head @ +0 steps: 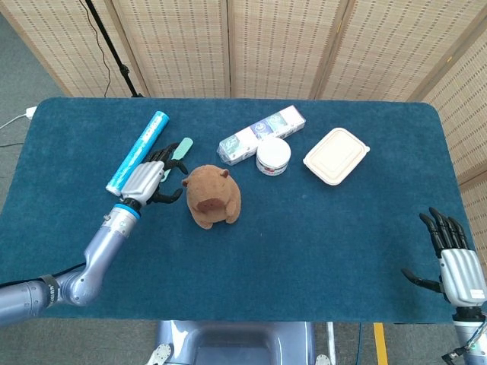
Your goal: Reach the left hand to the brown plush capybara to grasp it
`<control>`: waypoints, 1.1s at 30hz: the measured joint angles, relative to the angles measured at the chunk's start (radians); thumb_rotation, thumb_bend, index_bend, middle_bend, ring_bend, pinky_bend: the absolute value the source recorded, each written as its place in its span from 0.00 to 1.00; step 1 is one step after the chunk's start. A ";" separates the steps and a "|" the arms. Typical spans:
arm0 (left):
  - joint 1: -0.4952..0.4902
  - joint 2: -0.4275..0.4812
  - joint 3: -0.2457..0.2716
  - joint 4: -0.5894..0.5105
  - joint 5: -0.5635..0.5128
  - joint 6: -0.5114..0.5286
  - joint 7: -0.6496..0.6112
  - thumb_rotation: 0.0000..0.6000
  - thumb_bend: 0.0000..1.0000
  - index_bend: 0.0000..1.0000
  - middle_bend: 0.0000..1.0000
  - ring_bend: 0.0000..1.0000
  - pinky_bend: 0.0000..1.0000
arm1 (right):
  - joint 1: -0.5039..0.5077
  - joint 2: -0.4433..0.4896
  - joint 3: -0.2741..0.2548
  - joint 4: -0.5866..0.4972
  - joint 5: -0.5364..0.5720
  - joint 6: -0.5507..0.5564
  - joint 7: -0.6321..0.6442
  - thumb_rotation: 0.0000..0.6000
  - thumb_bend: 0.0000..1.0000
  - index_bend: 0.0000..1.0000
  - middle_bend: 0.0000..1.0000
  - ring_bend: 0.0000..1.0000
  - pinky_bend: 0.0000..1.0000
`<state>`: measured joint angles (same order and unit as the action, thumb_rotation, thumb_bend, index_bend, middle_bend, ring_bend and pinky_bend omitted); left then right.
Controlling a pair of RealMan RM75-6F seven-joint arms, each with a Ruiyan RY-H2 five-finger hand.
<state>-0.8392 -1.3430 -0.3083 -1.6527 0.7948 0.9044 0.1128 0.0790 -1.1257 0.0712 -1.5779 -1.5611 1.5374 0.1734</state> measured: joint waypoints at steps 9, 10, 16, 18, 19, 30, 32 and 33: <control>-0.011 -0.033 0.004 0.015 -0.016 0.019 0.016 1.00 0.37 0.45 0.00 0.00 0.00 | 0.001 0.005 -0.001 -0.003 0.000 -0.003 0.013 1.00 0.00 0.00 0.00 0.00 0.00; -0.012 -0.035 0.003 0.015 -0.017 0.021 0.018 1.00 0.37 0.45 0.00 0.00 0.00 | 0.001 0.006 -0.001 -0.003 0.000 -0.004 0.013 1.00 0.00 0.00 0.00 0.00 0.00; -0.017 -0.059 0.003 0.019 -0.032 0.058 0.045 1.00 0.39 0.51 0.00 0.00 0.00 | 0.002 0.011 -0.004 -0.007 -0.001 -0.009 0.020 1.00 0.00 0.00 0.00 0.00 0.00; -0.018 -0.071 0.001 0.022 -0.041 0.077 0.059 1.00 0.39 0.52 0.00 0.00 0.00 | 0.002 0.013 -0.006 -0.009 -0.001 -0.012 0.023 1.00 0.00 0.00 0.00 0.00 0.00; -0.019 -0.076 0.000 0.023 -0.045 0.085 0.062 1.00 0.39 0.52 0.00 0.00 0.00 | 0.002 0.014 -0.006 -0.009 0.000 -0.013 0.023 1.00 0.00 0.00 0.00 0.00 0.00; -0.020 -0.100 -0.010 0.031 -0.063 0.111 0.084 1.00 0.42 0.55 0.00 0.00 0.00 | 0.004 0.016 -0.008 -0.012 0.000 -0.019 0.024 1.00 0.00 0.00 0.00 0.00 0.00; -0.021 -0.103 -0.011 0.033 -0.064 0.112 0.088 1.00 0.44 0.57 0.00 0.00 0.00 | 0.004 0.016 -0.008 -0.013 0.000 -0.019 0.024 1.00 0.00 0.00 0.00 0.00 0.00; -0.022 -0.104 -0.011 0.034 -0.065 0.112 0.091 1.00 0.46 0.58 0.00 0.00 0.00 | 0.004 0.017 -0.008 -0.014 0.000 -0.019 0.024 1.00 0.00 0.00 0.00 0.00 0.00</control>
<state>-0.8611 -1.4475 -0.3190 -1.6185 0.7302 1.0166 0.2036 0.0829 -1.1091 0.0628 -1.5919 -1.5609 1.5185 0.1972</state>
